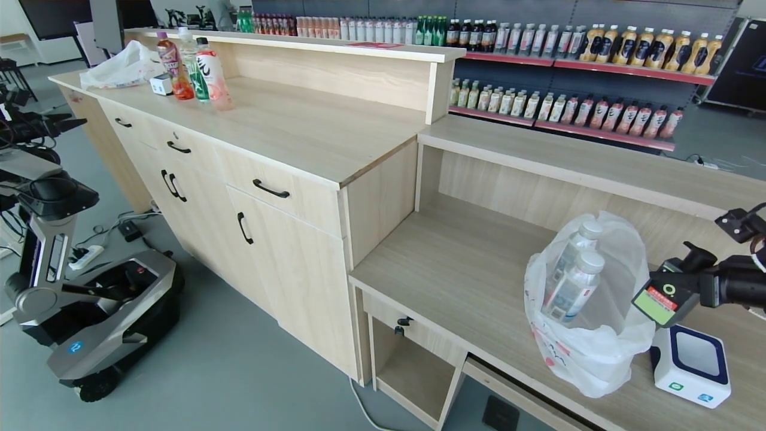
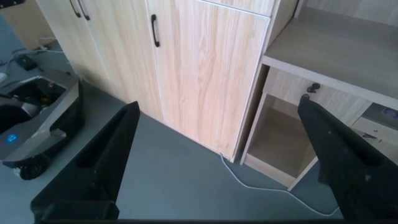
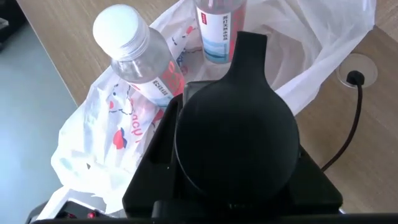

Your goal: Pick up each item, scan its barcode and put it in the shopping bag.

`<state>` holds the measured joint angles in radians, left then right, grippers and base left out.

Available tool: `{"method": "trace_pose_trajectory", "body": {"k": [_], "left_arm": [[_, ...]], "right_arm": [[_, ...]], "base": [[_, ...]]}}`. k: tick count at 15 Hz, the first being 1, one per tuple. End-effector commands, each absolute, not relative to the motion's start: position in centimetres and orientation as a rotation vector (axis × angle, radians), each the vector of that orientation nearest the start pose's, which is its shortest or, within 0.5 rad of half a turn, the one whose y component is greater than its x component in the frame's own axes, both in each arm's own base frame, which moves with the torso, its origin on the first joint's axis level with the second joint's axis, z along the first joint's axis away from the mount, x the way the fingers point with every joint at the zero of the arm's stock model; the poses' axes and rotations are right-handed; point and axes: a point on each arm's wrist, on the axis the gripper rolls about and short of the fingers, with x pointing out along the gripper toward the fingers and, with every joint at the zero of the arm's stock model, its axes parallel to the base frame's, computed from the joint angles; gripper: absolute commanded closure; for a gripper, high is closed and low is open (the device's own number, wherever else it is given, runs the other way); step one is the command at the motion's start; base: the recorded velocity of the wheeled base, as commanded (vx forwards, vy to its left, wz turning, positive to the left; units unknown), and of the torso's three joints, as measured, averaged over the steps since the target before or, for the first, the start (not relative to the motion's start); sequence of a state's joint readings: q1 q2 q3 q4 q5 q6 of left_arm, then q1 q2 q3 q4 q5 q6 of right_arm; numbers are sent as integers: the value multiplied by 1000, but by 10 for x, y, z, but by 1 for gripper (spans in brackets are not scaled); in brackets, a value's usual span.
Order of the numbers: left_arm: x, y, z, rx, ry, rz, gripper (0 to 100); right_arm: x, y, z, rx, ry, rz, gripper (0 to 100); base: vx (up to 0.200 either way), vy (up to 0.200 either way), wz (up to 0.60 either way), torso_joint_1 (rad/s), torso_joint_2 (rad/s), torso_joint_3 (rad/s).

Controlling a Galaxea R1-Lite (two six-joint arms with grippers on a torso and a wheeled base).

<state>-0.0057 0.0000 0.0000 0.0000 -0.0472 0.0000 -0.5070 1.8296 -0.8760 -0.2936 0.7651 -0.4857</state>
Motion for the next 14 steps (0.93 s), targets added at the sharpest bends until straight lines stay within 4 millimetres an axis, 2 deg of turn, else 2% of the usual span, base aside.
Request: {"method": "trace_pose_trajectory", "body": {"k": [1,6,14], "left_arm": [[-23,-1,76,0,2,-54,0],[-23,-1,76,0,2,-54,0],[-23,-1,76,0,2,-54,0]], "right_arm": [[290,-139,123,-76,461,382,100],[297,-138,105,-83,456,392,100],[298,-139,100,-79,460,392,100]], "base": [[0,0,0,0,0,0],[0,0,0,0,0,0],[0,0,0,0,0,0]]}}
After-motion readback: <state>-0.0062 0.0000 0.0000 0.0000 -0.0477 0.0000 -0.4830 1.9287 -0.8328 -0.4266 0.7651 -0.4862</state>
